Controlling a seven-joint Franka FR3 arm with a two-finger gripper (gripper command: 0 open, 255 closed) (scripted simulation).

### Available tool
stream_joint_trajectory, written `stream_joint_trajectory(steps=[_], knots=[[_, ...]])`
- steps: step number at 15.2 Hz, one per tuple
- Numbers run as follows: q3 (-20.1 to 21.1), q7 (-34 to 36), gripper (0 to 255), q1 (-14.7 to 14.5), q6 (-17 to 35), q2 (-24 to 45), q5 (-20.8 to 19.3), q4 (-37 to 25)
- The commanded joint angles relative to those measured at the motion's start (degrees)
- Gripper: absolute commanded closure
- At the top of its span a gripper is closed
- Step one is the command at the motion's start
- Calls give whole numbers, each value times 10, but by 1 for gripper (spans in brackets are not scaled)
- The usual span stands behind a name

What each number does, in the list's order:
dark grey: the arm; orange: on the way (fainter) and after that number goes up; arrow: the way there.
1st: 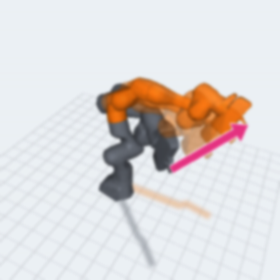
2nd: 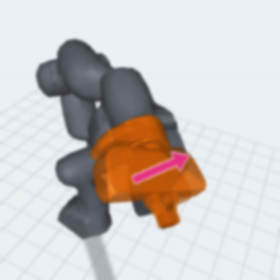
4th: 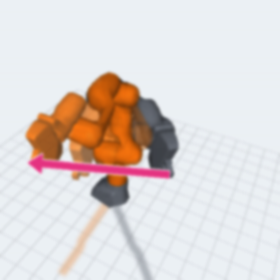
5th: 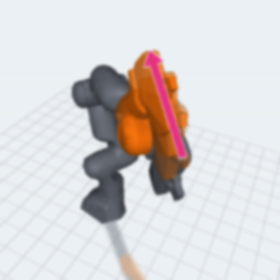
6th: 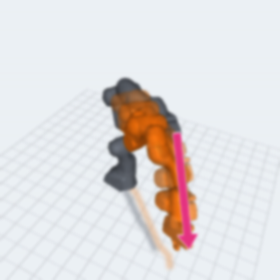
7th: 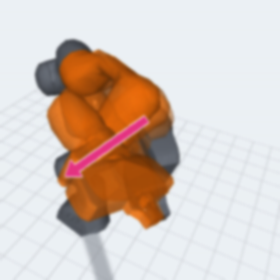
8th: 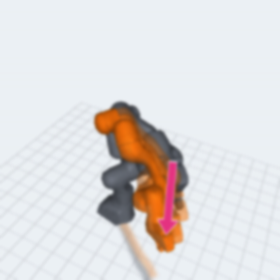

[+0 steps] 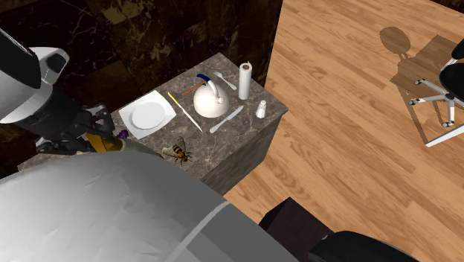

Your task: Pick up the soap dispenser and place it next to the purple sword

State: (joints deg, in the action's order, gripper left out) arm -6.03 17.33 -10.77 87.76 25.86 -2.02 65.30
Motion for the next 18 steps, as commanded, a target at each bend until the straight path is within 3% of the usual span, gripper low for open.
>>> stream_joint_trajectory(steps=[1, 18], knots=[[1, 4, 255, -2, 19, -3, 0, 21], [2, 12, 255, -5, 155, -11, -2, 166]])
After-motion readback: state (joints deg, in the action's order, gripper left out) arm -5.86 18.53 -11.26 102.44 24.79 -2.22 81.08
